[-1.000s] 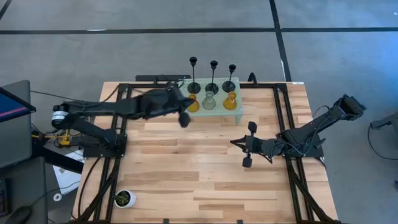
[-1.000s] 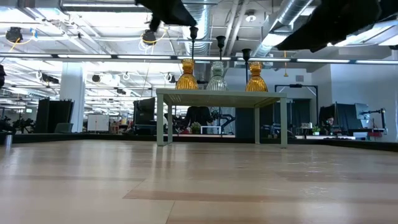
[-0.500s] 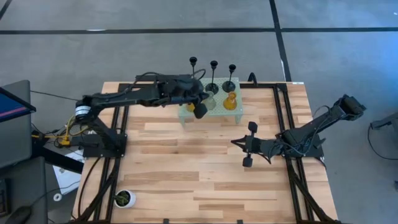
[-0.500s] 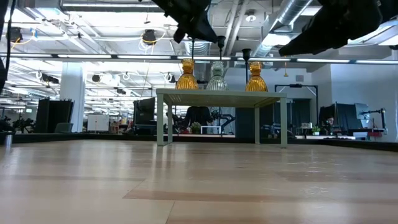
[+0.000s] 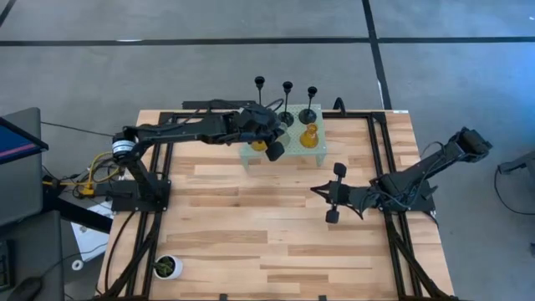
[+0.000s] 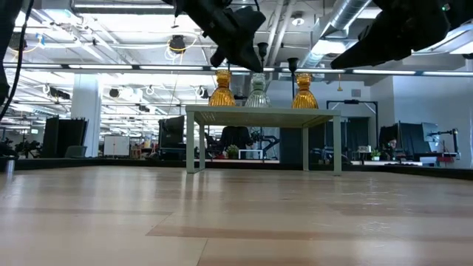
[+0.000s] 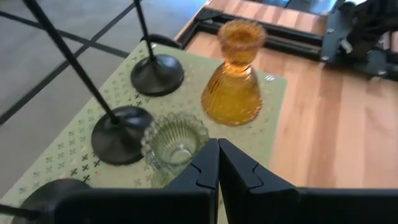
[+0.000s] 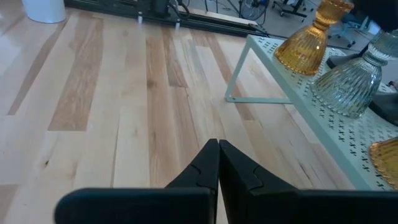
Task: Pick & Place candle stick holders
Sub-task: Adjust the glass candle holder
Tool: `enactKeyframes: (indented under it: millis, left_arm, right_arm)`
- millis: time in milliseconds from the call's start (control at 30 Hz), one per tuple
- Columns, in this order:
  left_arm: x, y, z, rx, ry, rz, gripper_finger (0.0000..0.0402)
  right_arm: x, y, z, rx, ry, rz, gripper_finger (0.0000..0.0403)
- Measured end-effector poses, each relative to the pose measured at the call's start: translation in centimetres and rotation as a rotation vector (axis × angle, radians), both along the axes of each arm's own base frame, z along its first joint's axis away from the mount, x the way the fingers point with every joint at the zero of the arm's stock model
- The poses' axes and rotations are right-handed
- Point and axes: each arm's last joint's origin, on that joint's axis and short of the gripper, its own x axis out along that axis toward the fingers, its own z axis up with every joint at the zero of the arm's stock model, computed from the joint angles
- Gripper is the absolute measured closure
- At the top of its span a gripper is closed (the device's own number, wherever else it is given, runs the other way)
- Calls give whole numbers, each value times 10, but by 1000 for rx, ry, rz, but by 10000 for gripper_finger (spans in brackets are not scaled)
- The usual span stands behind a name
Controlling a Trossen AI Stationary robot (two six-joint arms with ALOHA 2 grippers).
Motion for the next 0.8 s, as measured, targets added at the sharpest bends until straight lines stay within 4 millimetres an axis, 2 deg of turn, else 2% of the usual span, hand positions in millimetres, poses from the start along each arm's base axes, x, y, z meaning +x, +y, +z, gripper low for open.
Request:
enactKeyframes:
  millis: [600,800]
  left_arm:
    - [-8,4,6,114,9,250,399]
    - [-8,6,6,120,10,272,399]
  right_arm:
    - [-1,0,-1,-7,13,0,403]
    - [-1,0,-2,-10,20,0,403]
